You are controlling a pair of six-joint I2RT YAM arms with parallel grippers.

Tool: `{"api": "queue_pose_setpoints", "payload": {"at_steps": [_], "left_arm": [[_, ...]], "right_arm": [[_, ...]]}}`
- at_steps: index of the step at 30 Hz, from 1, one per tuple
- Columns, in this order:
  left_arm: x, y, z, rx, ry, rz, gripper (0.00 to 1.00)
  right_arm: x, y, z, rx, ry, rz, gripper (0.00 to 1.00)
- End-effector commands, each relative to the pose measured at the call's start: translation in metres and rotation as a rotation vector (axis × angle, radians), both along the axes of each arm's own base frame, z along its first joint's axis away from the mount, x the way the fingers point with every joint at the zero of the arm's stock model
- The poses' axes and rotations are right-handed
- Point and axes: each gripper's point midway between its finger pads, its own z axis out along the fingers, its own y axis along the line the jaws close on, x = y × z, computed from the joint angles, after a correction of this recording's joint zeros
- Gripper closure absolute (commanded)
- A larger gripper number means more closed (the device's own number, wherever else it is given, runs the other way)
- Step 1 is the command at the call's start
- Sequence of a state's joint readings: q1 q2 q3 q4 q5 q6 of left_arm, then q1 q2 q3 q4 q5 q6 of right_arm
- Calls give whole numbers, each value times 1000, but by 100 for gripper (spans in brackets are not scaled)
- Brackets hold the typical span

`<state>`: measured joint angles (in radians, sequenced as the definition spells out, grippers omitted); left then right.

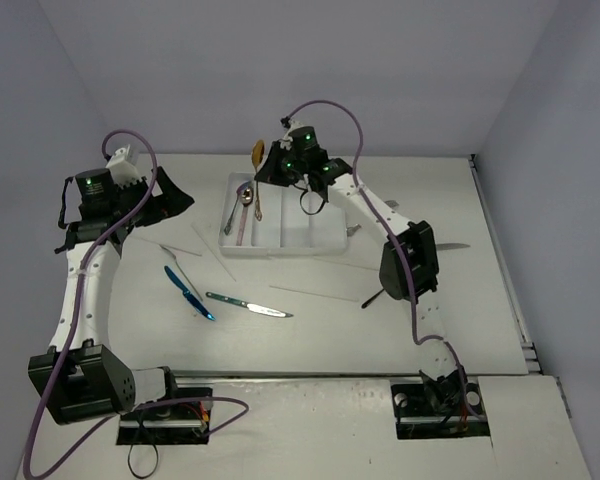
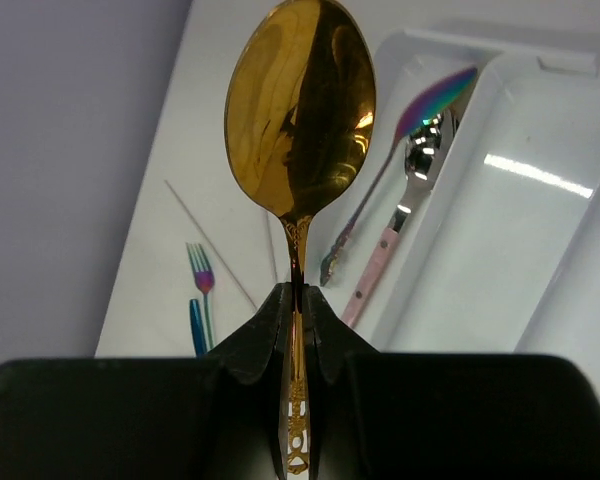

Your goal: Sort the eating utensils into containers

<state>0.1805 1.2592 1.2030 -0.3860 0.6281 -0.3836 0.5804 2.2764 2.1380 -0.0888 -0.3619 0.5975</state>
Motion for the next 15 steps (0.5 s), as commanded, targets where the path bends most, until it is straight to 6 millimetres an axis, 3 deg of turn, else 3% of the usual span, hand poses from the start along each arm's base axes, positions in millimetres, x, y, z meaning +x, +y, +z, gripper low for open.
{"api": "queue_pose_setpoints", "payload": {"at_steps": [1, 8, 15], "left_arm": [[3, 5, 30, 13, -121, 21, 12], [-3, 6, 22, 28, -120, 19, 11], [-4, 6, 14, 9, -107, 26, 11]], "right_arm": [[18, 22, 8, 81, -17, -70, 100], [18, 39, -15, 67, -10, -56, 100], [20, 53, -13, 109, -30, -51, 100]]}}
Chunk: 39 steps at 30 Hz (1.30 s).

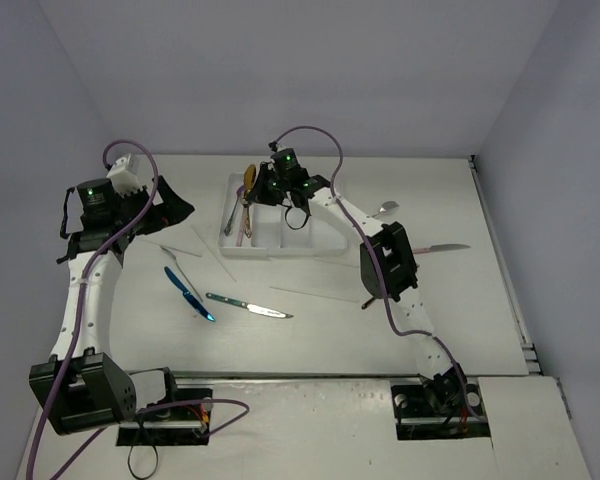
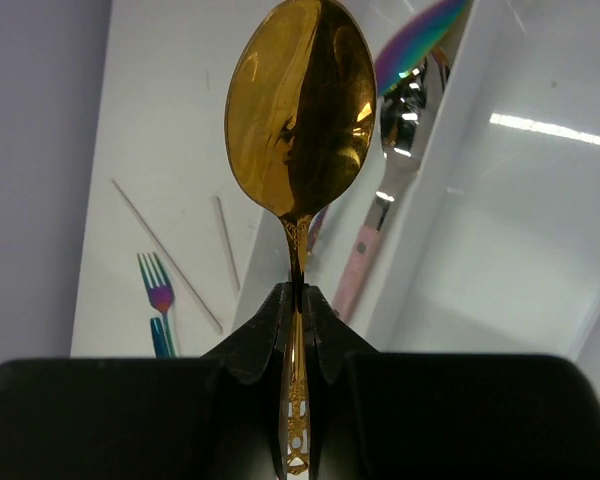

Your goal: Sort the eating utensils into containers

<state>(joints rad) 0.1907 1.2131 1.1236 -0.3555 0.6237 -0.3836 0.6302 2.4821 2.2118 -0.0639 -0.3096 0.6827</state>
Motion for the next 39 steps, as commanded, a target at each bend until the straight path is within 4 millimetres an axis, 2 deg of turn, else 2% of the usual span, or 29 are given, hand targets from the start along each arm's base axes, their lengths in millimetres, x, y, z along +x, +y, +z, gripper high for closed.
{"api": "queue_pose_setpoints", "payload": {"at_steps": [1, 10, 16, 19, 20, 21, 23, 26, 29, 32, 33, 34, 35, 37, 39], "left_arm": [[5, 4, 27, 8, -110, 13, 11], [2, 7, 30, 10, -117, 19, 11], [1, 8, 29, 6, -117, 25, 11], [1, 8, 32, 3, -126, 27, 11], [1, 8, 32, 2, -126, 26, 11], [1, 8, 32, 1, -124, 26, 11], [0, 9, 33, 1, -127, 28, 11], [0, 8, 32, -2, -128, 29, 11], [0, 8, 33, -4, -130, 31, 11], [-1, 8, 38, 1, -142, 30, 11], [-2, 8, 40, 5, -148, 30, 11], [-2, 8, 41, 7, -151, 32, 11], [-3, 9, 41, 9, -150, 33, 11], [-3, 9, 41, 12, -151, 33, 11], [-3, 10, 39, 18, -152, 36, 11]], "right_arm": [[16, 20, 79, 144, -167, -22, 100], [17, 32, 62, 165, -151, -7, 100], [19, 37, 59, 180, -162, 5, 99], [19, 37, 59, 185, -164, 7, 87], [19, 38, 60, 187, -166, 7, 81], [19, 38, 63, 192, -170, 8, 67], [16, 39, 71, 204, -177, 20, 57], [12, 36, 97, 226, -208, 31, 47], [9, 29, 123, 245, -236, 33, 47], [3, 2, 169, 257, -290, 15, 50], [7, -12, 166, 235, -291, -3, 51], [12, -38, 193, 241, -335, -35, 52], [12, -61, 206, 234, -349, -71, 52], [19, -112, 215, 203, -357, -161, 54], [35, -187, 209, 127, -363, -288, 53]]}}
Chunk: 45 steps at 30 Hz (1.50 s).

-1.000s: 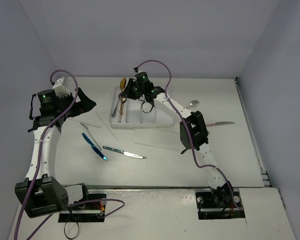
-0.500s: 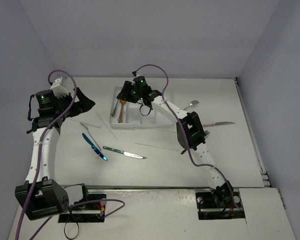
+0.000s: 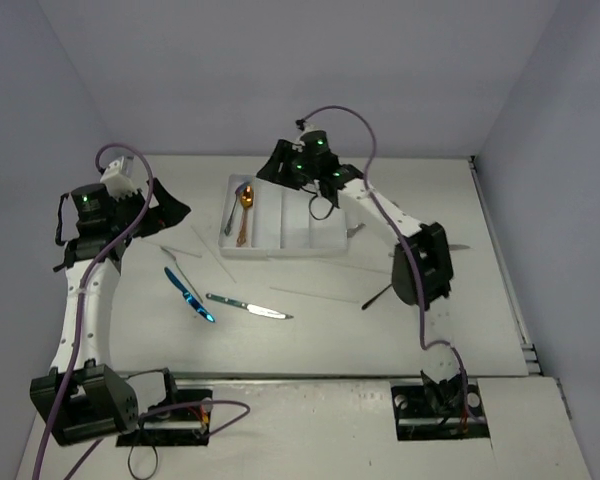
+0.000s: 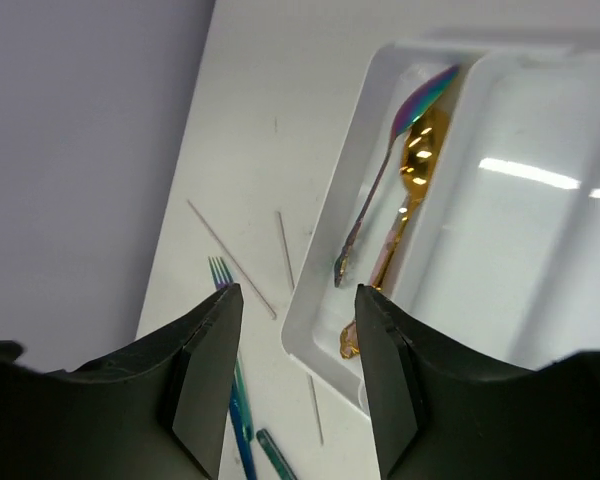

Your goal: Sort the eating utensils into containers

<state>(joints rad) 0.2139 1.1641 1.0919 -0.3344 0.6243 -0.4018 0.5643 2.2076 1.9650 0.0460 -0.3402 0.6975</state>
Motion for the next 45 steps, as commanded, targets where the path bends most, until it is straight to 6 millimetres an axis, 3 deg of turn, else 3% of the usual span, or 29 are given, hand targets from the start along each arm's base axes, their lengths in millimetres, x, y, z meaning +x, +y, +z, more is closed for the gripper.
{"api": "queue_pose_setpoints", "payload": {"at_steps": [1, 5, 10, 14, 20, 29, 43, 45], "left_arm": [[4, 4, 32, 29, -121, 8, 11], [8, 5, 24, 18, -105, 9, 11], [12, 6, 26, 18, -104, 18, 11], [10, 8, 26, 31, -105, 23, 11], [7, 9, 20, 35, -89, 27, 11], [6, 9, 12, 39, -70, 27, 11], [6, 12, 1, 52, -49, 33, 11], [6, 13, -2, 59, -43, 35, 11]], "right_arm": [[34, -163, 117, 0, -237, -302, 53], [33, -257, 88, -121, -179, -438, 43], [22, -307, 28, -207, -11, -469, 54], [15, -333, -18, -323, 143, -573, 54], [6, -343, -70, -356, 305, -652, 42], [7, -335, -124, -344, 446, -658, 44], [32, -310, -154, -363, 464, -642, 45], [34, -309, -161, -369, 471, -642, 49]]}}
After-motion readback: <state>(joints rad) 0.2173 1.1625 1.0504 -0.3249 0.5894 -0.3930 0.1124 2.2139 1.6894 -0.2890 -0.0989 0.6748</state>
